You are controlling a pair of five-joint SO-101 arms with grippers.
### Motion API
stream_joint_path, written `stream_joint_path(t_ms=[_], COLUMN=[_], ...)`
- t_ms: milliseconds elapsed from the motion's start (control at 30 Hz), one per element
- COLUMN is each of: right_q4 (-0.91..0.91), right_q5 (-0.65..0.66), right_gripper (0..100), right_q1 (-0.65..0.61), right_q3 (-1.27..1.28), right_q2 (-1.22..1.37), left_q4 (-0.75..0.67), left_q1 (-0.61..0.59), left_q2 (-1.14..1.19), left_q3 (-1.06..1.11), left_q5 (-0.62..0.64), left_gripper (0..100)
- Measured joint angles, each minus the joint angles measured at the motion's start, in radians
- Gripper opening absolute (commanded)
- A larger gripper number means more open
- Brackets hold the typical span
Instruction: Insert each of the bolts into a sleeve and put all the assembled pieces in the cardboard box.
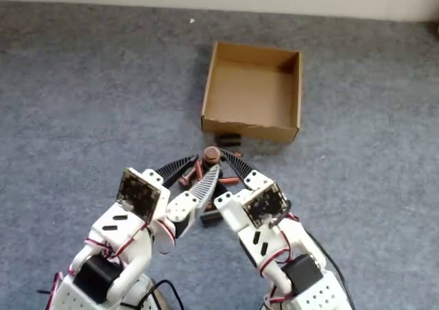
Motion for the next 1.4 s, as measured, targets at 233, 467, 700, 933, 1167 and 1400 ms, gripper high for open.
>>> stream_joint_path(t_ms=[233, 467, 700, 933, 1167, 1400], right_q4=[0.0, 0.008, 0.249, 0.272, 0.141, -0.104], right_q5=[0.002, -0.029, -0.129, -0.141, -0.141, -0.141], right_gripper=[0.3, 0.3, 0.3, 0.3, 0.3, 0.3], right_q1=[0.089, 0.21, 0.356, 0.362, 0.358, 0.367], right_q3=[0.0, 0.0, -0.025, -0.218, -0.552, -0.884], right_q2=[-0.003, -0.005, -0.005, 0.201, 0.744, 1.313], left_q4=[0.037, 0.267, 0.319, 0.253, 0.075, 0.025], left_q1=[-0.043, -0.114, -0.287, -0.534, -0.583, -0.635], left_q2=[0.0, 0.002, 0.002, 0.002, 0.003, 0.002], left_q3=[-0.023, -0.103, -0.077, 0.041, 0.238, 0.242], left_q5=[-0.006, -0.009, -0.009, -0.009, -0.009, -0.009], left_gripper=[20, 7, 2, 2, 2, 2])
